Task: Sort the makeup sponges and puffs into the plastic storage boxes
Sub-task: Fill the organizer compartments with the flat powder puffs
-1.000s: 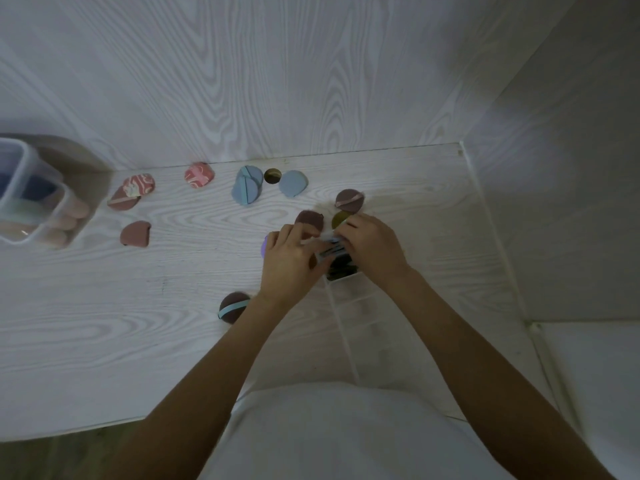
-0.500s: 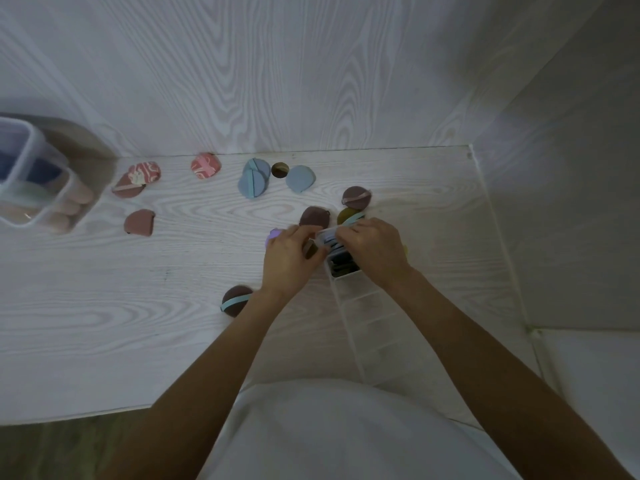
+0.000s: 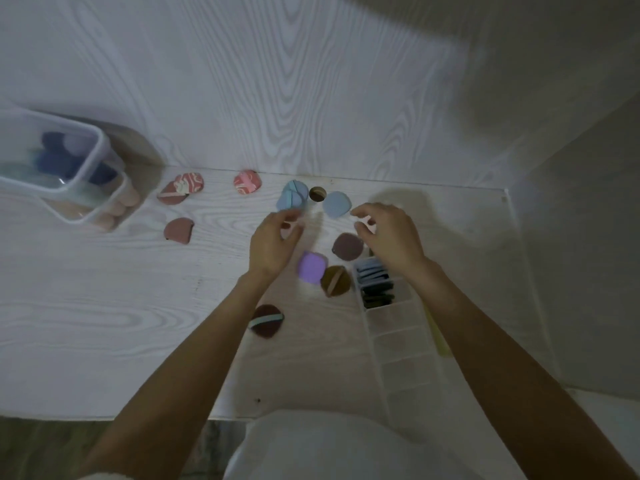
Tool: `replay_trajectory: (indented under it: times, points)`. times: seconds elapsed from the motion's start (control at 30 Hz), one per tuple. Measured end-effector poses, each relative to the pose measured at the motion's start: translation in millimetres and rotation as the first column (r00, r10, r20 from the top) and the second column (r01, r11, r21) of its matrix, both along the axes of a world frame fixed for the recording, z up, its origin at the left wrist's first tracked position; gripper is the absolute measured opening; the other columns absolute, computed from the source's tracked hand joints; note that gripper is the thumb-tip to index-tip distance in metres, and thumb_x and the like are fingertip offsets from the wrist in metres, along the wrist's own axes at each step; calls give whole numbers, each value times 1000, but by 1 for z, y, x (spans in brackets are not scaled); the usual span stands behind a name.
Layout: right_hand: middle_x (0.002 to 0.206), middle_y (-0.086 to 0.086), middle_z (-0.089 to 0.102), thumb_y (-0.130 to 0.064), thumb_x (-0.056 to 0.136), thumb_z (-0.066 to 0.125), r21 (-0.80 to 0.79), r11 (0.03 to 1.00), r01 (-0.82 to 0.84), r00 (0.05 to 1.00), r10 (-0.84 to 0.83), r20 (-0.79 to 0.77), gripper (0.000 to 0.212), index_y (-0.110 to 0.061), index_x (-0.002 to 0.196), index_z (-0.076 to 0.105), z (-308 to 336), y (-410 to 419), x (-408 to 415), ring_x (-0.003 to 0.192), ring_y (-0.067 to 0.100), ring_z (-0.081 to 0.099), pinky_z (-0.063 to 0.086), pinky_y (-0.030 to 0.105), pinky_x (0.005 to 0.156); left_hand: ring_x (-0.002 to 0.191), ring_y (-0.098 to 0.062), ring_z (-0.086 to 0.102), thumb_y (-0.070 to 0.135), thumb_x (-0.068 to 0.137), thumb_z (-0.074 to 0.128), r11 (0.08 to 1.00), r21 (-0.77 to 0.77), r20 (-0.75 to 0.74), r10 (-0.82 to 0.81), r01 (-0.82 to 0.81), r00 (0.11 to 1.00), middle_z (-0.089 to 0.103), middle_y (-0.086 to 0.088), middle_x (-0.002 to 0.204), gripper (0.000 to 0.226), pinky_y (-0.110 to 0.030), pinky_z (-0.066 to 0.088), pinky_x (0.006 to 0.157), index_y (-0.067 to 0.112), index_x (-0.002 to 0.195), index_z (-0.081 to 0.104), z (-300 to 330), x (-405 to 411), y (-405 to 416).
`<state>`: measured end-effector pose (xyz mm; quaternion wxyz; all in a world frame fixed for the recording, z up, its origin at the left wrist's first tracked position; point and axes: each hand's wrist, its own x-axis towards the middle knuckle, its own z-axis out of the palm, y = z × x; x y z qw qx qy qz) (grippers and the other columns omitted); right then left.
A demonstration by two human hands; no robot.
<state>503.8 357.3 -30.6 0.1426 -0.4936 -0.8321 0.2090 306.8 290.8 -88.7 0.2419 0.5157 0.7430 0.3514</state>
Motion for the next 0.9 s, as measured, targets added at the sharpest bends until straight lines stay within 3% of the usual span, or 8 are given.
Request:
replay_trajectory:
  times: [0.1, 0.2, 0.3, 0.47, 0.6, 0.77, 0.83, 0.9]
  points:
    - [136, 13, 43, -21, 96, 46, -136, 991, 16, 994, -1, 110, 41, -17, 137, 41, -24, 34, -36, 117, 29, 45, 42, 37, 94, 105, -28, 56, 39, 90, 54, 973, -169, -68, 147, -157, 987, 59, -14, 120, 47, -37, 45, 86, 10, 126, 54, -16, -32, 36]
    - [142, 16, 30, -19, 98, 40, -207, 976, 72, 956, -8, 294, 47, -19, 143, 28, -49, 53, -62, 120, 34, 37, 41, 43, 92, 108, -33, 53, 45, 86, 55, 941, -288, -170, 131, -177, 977, 57, -17, 120, 52, -41, 44, 86, 8, 123, 55, -24, -41, 59]
    - [134, 20, 38, -11, 93, 48, -178, 979, 99, 921, -22, 390, 48, -13, 138, 33, -61, 55, -73, 115, 34, 41, 43, 42, 84, 105, -31, 52, 45, 84, 58, 925, -333, -212, 115, -183, 970, 56, -15, 115, 48, -40, 44, 81, 7, 114, 59, -25, -38, 70]
    - [113, 12, 59, -7, 84, 62, -153, 981, 120, 993, -121, 2, 36, -12, 118, 51, -47, 41, -62, 100, 27, 55, 42, 32, 73, 98, -29, 57, 34, 84, 62, 925, -323, -112, 174, -201, 978, 62, -11, 104, 33, -36, 44, 74, 9, 104, 52, -24, -33, 65]
    - [115, 6, 61, -4, 84, 62, -136, 980, 148, 923, -186, -336, 37, -15, 119, 58, -11, 0, -15, 100, 17, 55, 44, 24, 82, 85, -22, 59, 28, 84, 65, 958, -213, 38, 203, -190, 979, 62, -4, 90, 25, -29, 41, 69, 10, 98, 55, -6, -23, 35]
    - [117, -1, 60, -9, 92, 57, -170, 934, 314, 847, -357, -395, 33, -13, 124, 57, 6, -77, 72, 98, 14, 58, 47, 18, 82, 71, -1, 56, 19, 84, 68, 995, 42, 228, 81, -93, 970, 59, 10, 79, 15, -15, 45, 64, 14, 88, 54, 32, 17, -29]
    - [106, -3, 60, -10, 91, 58, -196, 895, 400, 819, -446, -362, 35, -18, 125, 55, 1, -101, 98, 80, 15, 58, 43, 9, 69, 68, 0, 57, 16, 84, 67, 994, 91, 214, -77, 59, 974, 61, 9, 78, 12, -11, 44, 59, 14, 87, 56, 43, 46, -48]
    - [93, -2, 58, -9, 89, 59, -236, 844, 481, 769, -536, -348, 38, -21, 125, 53, -4, -118, 116, 69, 12, 55, 40, 5, 62, 64, -5, 55, 16, 83, 69, 967, 116, 79, -236, 227, 969, 62, 6, 79, 9, -13, 43, 57, 15, 87, 61, 48, 77, -60]
